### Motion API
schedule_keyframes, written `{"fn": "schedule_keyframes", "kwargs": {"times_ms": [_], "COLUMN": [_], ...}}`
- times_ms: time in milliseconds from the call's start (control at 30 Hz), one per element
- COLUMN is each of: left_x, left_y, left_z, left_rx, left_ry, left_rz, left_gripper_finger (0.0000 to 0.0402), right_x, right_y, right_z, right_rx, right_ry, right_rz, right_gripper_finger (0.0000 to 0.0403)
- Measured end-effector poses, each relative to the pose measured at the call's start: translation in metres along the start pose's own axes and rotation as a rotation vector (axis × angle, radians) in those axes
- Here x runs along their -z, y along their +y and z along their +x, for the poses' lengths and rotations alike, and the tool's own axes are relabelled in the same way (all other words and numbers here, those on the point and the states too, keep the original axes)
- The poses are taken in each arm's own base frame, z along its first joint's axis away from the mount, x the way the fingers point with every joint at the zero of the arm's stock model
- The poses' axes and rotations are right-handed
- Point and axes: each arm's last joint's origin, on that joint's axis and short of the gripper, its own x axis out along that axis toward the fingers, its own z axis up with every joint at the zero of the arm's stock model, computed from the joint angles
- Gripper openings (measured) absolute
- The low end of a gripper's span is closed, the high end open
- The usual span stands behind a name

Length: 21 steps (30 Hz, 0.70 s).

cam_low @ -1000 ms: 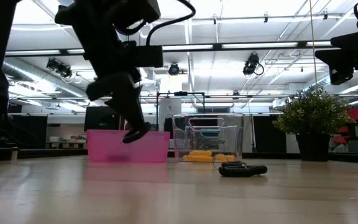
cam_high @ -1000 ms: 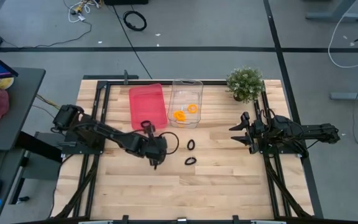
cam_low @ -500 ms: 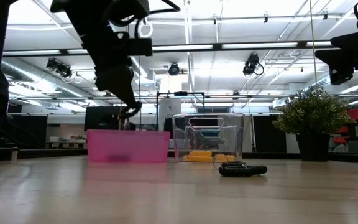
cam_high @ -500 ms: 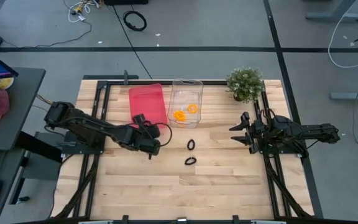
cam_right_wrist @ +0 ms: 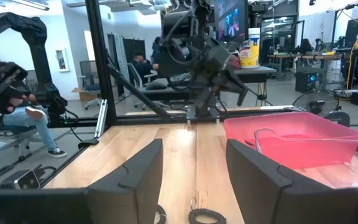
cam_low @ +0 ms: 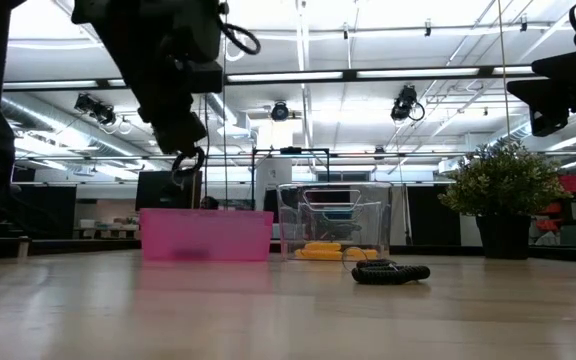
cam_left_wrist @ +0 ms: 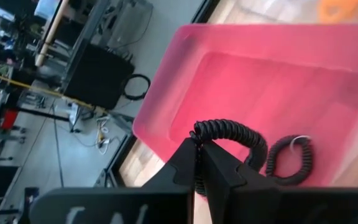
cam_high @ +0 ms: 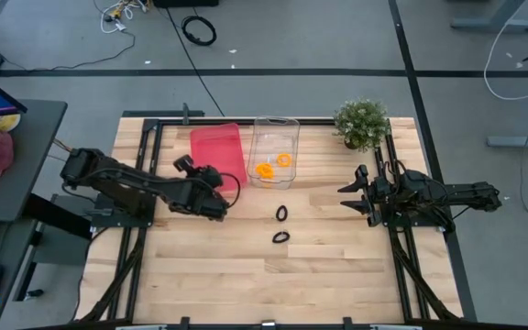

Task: Sort spring keychains
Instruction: Put the black spring keychain into the red bin

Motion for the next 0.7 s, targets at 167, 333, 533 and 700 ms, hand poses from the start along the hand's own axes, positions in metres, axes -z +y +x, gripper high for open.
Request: {"fn": "schedule_keyframes", "kwargs": {"times_ms": [167,333,533,700], "left_x": [0.005,0.005,0.003,0.003], "left_y": [0.002,0.002,0.001,0.001], "left_z": [0.01,0.013,0.013,0.013], "left_rx": [-0.023,0.016,0.025,0.024], "left_ry": [0.034,0.08,0.071,0.071], "left_rz": [0.002,0.003,-0.022,-0.04], "left_gripper_finger": [0.0018,0.0027,0.0092,0.0154], "right_x": [0.0,0.0,0.0,0.0], "right_y": [0.0,0.0,0.0,0.0], "right_z": [0.0,0.0,0.0,0.0], "right_rx": [0.0,0.0,0.0,0.0], "right_ry": [0.0,0.0,0.0,0.0], "right_rz": [0.0,0.0,0.0,0.0], "right_gripper_finger": [0.018,0.018,0.018,0.018]}}
